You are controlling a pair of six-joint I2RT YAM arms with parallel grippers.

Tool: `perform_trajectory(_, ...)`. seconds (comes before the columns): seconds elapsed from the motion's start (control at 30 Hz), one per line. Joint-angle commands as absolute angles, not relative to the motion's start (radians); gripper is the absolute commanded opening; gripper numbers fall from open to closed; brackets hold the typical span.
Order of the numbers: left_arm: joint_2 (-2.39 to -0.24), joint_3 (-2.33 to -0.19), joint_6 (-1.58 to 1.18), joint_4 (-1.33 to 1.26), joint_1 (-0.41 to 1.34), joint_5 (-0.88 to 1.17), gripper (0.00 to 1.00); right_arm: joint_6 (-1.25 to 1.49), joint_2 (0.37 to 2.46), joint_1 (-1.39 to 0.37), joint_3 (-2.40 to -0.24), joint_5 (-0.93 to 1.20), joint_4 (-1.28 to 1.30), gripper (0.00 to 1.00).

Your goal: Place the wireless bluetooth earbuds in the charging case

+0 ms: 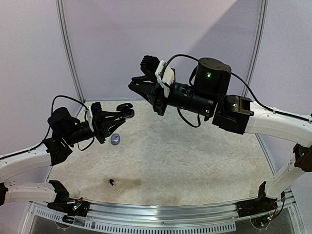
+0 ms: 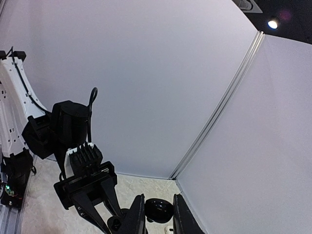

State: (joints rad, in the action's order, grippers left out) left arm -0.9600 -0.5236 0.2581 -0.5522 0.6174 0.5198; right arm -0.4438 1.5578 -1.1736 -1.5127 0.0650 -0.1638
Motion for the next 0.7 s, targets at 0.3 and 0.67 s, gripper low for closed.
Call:
perform_trajectory(0.3, -0.963, -0.530, 0.264, -0.659, 0.673, 0.442, 0.00, -0.471, 1.537, -1.183, -1.480, 0.077, -0.113, 0.00)
perform_trajectory(0.67, -0.960, -0.547, 0.295, -0.615, 0.706, 0.411, 0.00, -0.435, 1.575, -1.182, -1.439, 0.080, -0.206, 0.00)
